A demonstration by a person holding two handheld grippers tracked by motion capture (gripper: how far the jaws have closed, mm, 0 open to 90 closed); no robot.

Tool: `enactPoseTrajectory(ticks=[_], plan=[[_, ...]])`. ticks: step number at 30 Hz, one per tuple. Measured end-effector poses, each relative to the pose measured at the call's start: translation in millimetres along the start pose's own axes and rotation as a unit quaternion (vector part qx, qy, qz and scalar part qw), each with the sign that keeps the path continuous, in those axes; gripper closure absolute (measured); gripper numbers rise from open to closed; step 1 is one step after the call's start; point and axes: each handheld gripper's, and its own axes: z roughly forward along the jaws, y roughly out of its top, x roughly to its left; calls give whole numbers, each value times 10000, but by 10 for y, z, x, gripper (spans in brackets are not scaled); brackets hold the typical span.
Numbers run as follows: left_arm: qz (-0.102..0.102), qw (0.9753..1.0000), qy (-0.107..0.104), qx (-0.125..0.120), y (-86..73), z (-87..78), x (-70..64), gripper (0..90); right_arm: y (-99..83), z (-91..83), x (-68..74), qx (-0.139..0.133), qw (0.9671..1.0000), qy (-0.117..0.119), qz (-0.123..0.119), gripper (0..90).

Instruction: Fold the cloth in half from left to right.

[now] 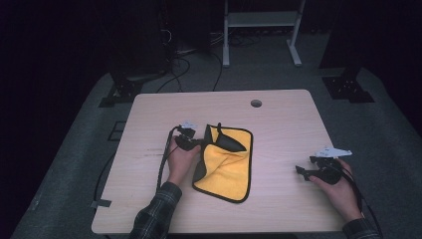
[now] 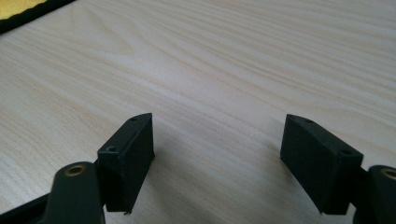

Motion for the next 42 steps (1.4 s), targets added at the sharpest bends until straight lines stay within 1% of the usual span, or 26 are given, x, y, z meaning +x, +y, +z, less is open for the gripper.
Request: enactPoseTrajectory(ticks=[1,2,3,5,6,7,8,11,12,13,17,19,20,21,22,24,26,31,32,34,37,38,39,40,41,42], plan=[[38,10000,56,-18,-3,-37,5,732,0,-1,0,3,10000,0,-3,246],[28,10000,57,-25,-6,-62,6,732,0,-1,0,3,10000,0,-3,246],[12,9999,40,-92,-16,-113,9,684,0,-1,-1,2,10000,1,-7,247],[23,10000,38,-86,-44,-202,13,613,-1,-2,-4,1,10000,10,-14,254],[13,10000,33,-92,-59,-235,14,577,-1,-3,-10,-10,10000,5,-12,267],[52,9999,31,-88,-81,-283,18,552,-2,-4,-14,-22,10000,2,-11,288],[97,9999,54,-81,-113,-338,22,538,-2,-7,-16,-39,10000,11,-21,328],[91,9999,69,-116,-187,-450,50,513,13,-14,-20,-23,10000,-1,15,373],[96,9999,106,-59,-218,-499,65,513,13,-14,-20,-23,10000,-1,15,373],[130,9998,144,-63,-241,-527,72,510,24,-15,-18,12,10000,13,44,375],[158,9997,208,-26,-351,-658,89,482,71,-20,-4,-46,10000,80,24,392],[222,9995,227,9,-438,-751,74,469,102,-34,12,-173,9996,216,62,414],[222,9995,227,9,-438,-751,74,458,102,-34,12,-173,9996,216,62,414],[276,9993,254,25,-509,-821,54,451,136,-31,17,-131,9995,276,36,417],[276,9993,254,25,-509,-821,54,443,136,-31,17,-131,9995,276,36,417],[298,9992,268,23,-567,-877,48,427,226,-28,37,-194,9991,366,27,431],[358,9988,328,47,-633,-944,47,418,258,-25,48,-248,9989,398,17,435],[335,9986,388,105,-831,-1072,72,385,451,19,149,-319,9976,597,-109,444],[333,9986,402,125,-863,-1091,76,378,498,36,179,-337,9973,628,-171,444],[375,9982,442,162,-918,-1131,84,367,574,65,237,-375,9964,735,-214,445],[368,9980,486,175,-984,-1171,95,354,676,110,313,-420,9952,828,-311,445],[387,9978,491,205,-998,-1179,99,346,722,130,347,-433,9946,881,-337,445],[410,9977,503,214,-1024,-1183,104,328,788,162,395,-524,9933,982,-326,456],[457,9974,530,189,-1040,-1190,105,328,788,162,395,-524,9933,982,-326,456],[487,9971,555,175,-1053,-1196,100,321,825,182,416,-500,9926,1059,-323,452],[505,9970,556,158,-1064,-1197,96,312,863,200,441,-500,9922,1077,-371,452]])
